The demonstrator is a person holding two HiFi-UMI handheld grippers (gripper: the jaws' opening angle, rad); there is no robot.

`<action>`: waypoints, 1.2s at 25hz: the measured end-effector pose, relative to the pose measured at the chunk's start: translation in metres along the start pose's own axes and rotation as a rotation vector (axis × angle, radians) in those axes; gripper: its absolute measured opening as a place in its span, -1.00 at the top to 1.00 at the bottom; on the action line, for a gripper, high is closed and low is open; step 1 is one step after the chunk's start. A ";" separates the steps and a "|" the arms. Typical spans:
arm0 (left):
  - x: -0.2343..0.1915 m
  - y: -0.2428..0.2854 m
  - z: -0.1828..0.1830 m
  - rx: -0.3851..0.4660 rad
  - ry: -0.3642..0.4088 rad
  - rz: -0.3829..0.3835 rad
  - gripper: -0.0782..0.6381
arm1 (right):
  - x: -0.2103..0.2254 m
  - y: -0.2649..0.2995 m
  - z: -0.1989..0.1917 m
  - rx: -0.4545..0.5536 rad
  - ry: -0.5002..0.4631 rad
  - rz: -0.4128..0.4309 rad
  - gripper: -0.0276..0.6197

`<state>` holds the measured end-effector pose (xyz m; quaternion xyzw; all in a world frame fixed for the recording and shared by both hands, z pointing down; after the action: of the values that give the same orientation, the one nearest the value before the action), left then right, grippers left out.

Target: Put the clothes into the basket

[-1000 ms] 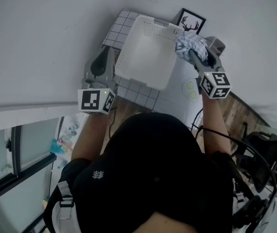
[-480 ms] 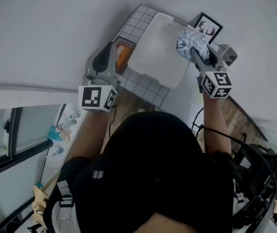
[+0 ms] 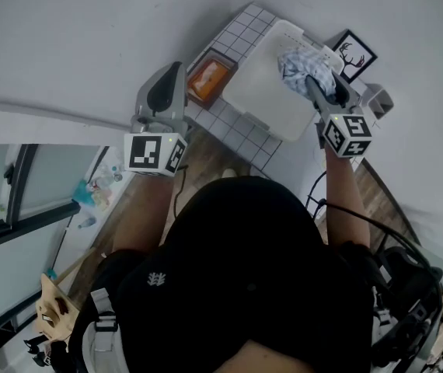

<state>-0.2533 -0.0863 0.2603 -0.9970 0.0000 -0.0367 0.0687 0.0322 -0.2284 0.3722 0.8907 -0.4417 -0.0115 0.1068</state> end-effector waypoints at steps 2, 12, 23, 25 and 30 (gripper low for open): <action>-0.003 -0.003 -0.001 -0.005 0.000 0.012 0.76 | -0.005 0.005 0.000 -0.002 -0.001 0.015 0.23; -0.013 -0.005 -0.022 -0.051 -0.001 0.043 0.76 | -0.013 0.022 -0.018 -0.051 0.002 0.058 0.23; -0.010 -0.005 -0.040 -0.082 -0.024 0.037 0.76 | -0.021 0.033 -0.043 -0.106 0.000 0.080 0.23; -0.011 -0.006 -0.045 -0.092 -0.026 0.033 0.76 | -0.022 0.035 -0.049 -0.115 0.003 0.081 0.23; -0.014 -0.006 -0.061 -0.127 -0.033 0.033 0.76 | -0.024 0.042 -0.063 -0.153 -0.001 0.096 0.22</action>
<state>-0.2718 -0.0884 0.3207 -0.9996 0.0178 -0.0190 0.0062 -0.0080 -0.2223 0.4399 0.8576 -0.4819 -0.0404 0.1748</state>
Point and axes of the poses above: the fingertips, and each gripper's own axes: y forward along the fingers, x to its right, z out of its top, the point moved 3 cm from there along -y, backward along the fingers, and after that the axes turned 6 degrees about z, right-handed, at the moved point
